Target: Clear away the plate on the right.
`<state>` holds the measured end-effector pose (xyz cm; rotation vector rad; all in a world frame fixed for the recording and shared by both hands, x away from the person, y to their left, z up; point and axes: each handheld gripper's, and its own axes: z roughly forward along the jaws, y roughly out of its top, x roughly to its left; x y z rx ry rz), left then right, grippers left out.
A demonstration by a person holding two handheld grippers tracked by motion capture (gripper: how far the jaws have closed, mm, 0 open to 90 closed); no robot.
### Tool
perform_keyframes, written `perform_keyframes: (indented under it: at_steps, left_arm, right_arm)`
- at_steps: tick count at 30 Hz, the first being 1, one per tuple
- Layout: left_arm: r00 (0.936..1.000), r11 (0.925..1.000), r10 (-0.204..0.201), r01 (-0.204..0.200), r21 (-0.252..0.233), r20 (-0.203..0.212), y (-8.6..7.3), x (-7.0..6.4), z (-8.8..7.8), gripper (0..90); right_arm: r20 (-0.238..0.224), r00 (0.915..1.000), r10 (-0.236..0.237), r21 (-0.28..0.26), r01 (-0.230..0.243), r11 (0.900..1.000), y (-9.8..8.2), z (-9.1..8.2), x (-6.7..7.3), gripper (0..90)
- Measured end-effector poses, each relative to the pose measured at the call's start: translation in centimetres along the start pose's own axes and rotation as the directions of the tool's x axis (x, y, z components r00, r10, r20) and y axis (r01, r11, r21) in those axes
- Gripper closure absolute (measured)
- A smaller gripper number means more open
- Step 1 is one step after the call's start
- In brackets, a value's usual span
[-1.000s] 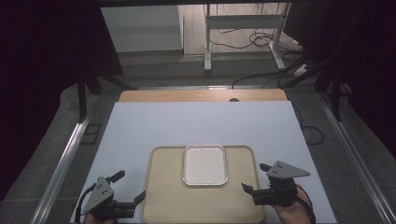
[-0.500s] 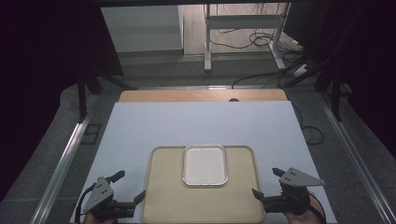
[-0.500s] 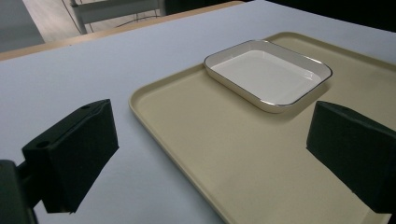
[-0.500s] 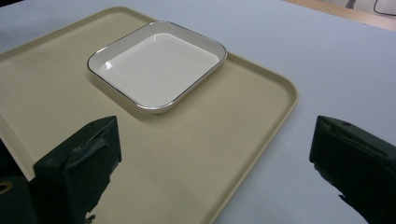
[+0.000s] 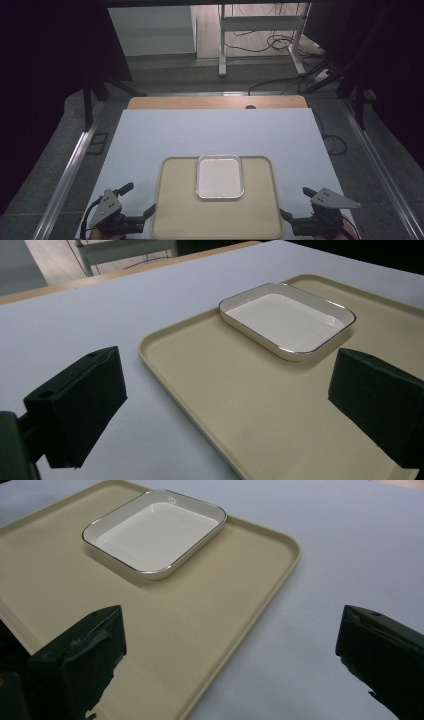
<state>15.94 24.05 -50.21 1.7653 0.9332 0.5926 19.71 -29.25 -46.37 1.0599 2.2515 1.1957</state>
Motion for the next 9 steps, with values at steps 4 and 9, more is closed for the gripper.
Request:
perform_keyframes:
  at_steps: [4, 9]
  left_arm:
    - [1.0000, 1.0000, 0.000, 0.000, 0.000, 0.000, 0.00, 0.00, 0.00, 1.6]
    - [1.0000, 1.0000, 0.004, -0.004, 0.006, 0.002, 0.06, -0.06, 0.09, 1.6]
  right_arm:
    - [-0.005, 0.9996, 0.028, 0.006, -0.028, 1.000, -0.51, -0.05, -0.28, 0.0]
    - [-0.007, 0.9995, 0.032, 0.016, -0.032, 0.999, -0.67, 0.16, -0.36, 0.0]
